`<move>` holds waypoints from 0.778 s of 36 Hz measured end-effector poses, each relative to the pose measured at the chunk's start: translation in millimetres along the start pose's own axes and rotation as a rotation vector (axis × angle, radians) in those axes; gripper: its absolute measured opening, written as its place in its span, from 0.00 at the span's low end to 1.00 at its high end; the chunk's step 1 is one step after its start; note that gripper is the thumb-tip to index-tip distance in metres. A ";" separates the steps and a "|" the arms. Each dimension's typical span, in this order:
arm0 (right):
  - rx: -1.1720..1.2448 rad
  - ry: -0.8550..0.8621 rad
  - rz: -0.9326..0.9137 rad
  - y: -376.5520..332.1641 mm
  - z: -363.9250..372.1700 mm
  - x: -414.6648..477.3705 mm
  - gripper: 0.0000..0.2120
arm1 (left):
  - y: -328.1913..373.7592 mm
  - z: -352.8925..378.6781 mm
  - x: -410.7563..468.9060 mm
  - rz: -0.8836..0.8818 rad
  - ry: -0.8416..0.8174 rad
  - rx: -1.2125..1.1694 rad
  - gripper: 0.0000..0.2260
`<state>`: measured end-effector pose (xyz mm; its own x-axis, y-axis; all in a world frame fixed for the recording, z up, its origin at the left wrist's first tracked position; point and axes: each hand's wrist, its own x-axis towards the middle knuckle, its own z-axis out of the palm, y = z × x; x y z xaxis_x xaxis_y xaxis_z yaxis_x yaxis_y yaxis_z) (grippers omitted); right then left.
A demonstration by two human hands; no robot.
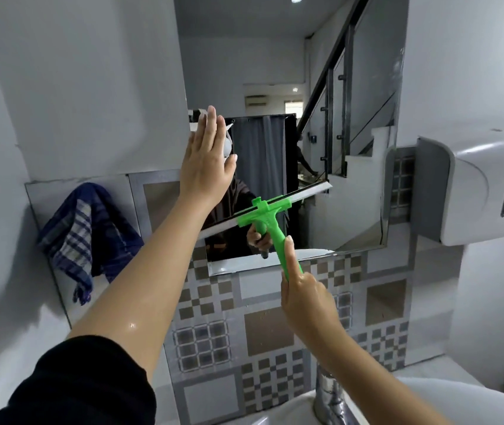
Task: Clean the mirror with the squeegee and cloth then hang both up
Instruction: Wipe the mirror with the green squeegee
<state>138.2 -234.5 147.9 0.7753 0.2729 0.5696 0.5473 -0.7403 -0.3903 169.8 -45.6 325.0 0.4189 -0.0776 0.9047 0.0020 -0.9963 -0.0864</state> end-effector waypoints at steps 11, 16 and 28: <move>-0.413 -0.080 -0.262 77.8 -52.5 18.6 0.37 | 19.5 10.2 -16.2 -0.112 0.007 -0.010 0.28; -0.377 -0.048 -0.108 116.7 -64.3 11.3 0.37 | 20.1 13.7 -14.8 -0.125 -0.007 0.008 0.29; -0.030 -0.117 0.203 119.0 -47.2 -9.6 0.39 | 20.8 12.4 -11.1 -0.159 -0.035 0.041 0.30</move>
<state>180.9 -354.2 130.1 0.9009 0.1842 0.3931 0.3679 -0.8046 -0.4662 176.4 -65.0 308.0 0.4416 0.0830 0.8934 0.1073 -0.9934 0.0392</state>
